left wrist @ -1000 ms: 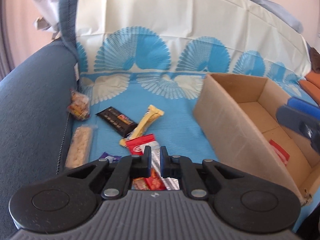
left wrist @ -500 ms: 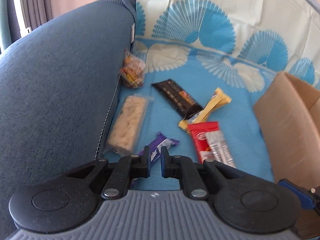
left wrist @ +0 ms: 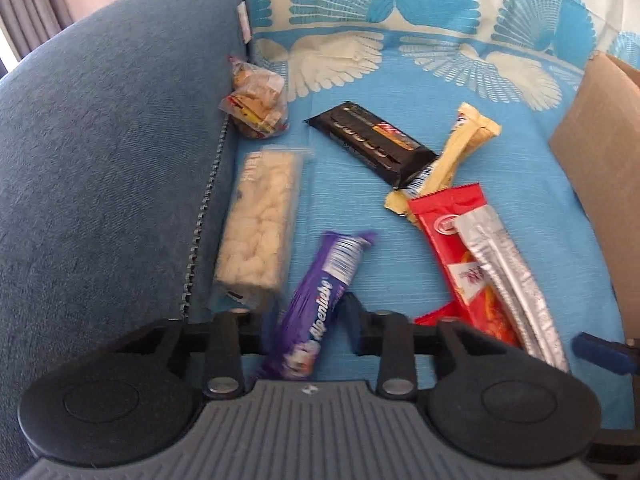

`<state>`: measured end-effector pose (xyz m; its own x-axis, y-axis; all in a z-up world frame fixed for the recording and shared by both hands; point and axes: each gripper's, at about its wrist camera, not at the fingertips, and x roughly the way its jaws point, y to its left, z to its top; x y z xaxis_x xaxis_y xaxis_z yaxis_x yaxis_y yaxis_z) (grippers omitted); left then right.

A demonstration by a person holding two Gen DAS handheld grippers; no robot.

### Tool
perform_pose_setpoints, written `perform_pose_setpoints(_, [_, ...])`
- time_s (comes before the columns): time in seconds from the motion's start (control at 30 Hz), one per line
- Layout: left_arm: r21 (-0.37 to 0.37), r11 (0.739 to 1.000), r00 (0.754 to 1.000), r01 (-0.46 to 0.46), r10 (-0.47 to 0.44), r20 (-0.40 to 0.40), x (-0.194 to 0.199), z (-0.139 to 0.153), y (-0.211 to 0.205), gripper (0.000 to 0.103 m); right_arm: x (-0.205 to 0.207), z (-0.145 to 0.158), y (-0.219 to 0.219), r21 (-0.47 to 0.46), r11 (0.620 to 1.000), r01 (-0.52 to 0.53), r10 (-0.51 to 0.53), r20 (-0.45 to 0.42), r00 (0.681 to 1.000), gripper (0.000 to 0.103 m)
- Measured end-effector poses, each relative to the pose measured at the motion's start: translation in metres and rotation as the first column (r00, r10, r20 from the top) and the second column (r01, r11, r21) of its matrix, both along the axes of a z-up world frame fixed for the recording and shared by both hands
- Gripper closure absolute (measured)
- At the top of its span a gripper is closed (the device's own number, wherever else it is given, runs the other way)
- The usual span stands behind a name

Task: Organize snacks
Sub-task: 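Grasp the purple Alpenliebe candy with the left tool while the right tool approaches the silver stick, then grasp the silver stick pack with the right tool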

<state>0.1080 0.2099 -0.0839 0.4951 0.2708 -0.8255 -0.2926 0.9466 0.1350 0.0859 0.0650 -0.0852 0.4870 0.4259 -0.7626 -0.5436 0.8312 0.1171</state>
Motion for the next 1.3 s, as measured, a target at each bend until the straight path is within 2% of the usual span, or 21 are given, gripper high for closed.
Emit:
perform_pose_setpoints(0.07, [0.001, 1.000, 1.000, 0.010, -0.010, 0.002, -0.002, 0.001, -0.002, 0.086, -0.002, 0.000, 0.003, -0.008, 1.000, -0.024, 0.024, 0.021, 0.999, 0.045])
perform_pose_setpoints(0.17, [-0.018, 1.000, 1.000, 0.004, -0.004, 0.010, -0.005, 0.003, -0.002, 0.087, -0.005, 0.002, 0.002, -0.006, 0.999, -0.045, 0.046, 0.038, 0.998, 0.069])
perform_pose_setpoints(0.37, [-0.131, 0.991, 0.999, -0.026, 0.032, 0.042, -0.019, 0.019, -0.001, 0.087, -0.013, 0.013, -0.010, -0.010, 0.997, -0.076, 0.077, 0.074, 0.994, 0.079])
perform_pose_setpoints(0.43, [-0.186, 0.981, 0.997, -0.051, 0.061, 0.051, -0.024, 0.024, 0.001, 0.087, -0.014, 0.018, -0.015, 0.003, 0.997, -0.075, 0.075, 0.077, 0.994, 0.089])
perform_pose_setpoints(0.53, [-0.248, 0.966, 0.995, -0.071, 0.084, 0.045, -0.031, 0.030, -0.001, 0.087, -0.015, 0.019, -0.021, 0.009, 0.999, -0.052, 0.052, 0.034, 0.998, 0.089])
perform_pose_setpoints(0.67, [-0.281, 0.955, 0.995, -0.094, 0.099, 0.003, -0.036, 0.028, -0.009, 0.087, -0.025, 0.018, -0.019, -0.032, 0.997, -0.071, 0.072, 0.040, 0.997, 0.089])
perform_pose_setpoints(0.77, [-0.296, 0.948, 0.994, -0.113, 0.109, -0.030, -0.038, 0.026, -0.018, 0.087, -0.026, 0.018, -0.018, -0.026, 0.997, -0.069, 0.070, 0.025, 0.997, 0.086])
perform_pose_setpoints(0.83, [-0.302, 0.946, 0.993, -0.120, 0.115, -0.036, -0.041, 0.025, -0.022, 0.087, -0.023, 0.017, -0.017, -0.018, 0.998, -0.054, 0.054, 0.012, 0.998, 0.078])
perform_pose_setpoints(0.93, [-0.281, 0.952, 0.992, -0.123, 0.114, -0.047, -0.041, 0.024, -0.025, 0.087, -0.020, 0.016, -0.017, -0.015, 0.999, -0.041, 0.041, 0.016, 0.999, 0.060])
perform_pose_setpoints(1.0, [-0.277, 0.952, 0.991, -0.132, 0.122, -0.055, -0.039, 0.022, -0.023, 0.087, -0.018, 0.014, -0.017, -0.021, 0.999, -0.032, 0.033, 0.010, 0.999, 0.057])
perform_pose_setpoints(1.23, [-0.304, 0.935, 0.983, -0.181, 0.162, -0.086, -0.038, 0.014, -0.012, 0.086, -0.012, 0.007, -0.017, -0.026, 0.999, -0.023, 0.023, -0.001, 1.000, 0.058])
perform_pose_setpoints(1.27, [-0.311, 0.931, 0.982, -0.188, 0.167, -0.093, -0.038, 0.013, -0.010, 0.086, -0.011, 0.006, -0.017, -0.029, 0.999, -0.024, 0.024, -0.003, 1.000, 0.059])
perform_pose_setpoints(1.3, [-0.318, 0.928, 0.980, -0.196, 0.173, -0.100, -0.038, 0.012, -0.009, 0.086, -0.011, 0.005, -0.017, -0.030, 0.999, -0.025, 0.025, -0.004, 1.000, 0.067])
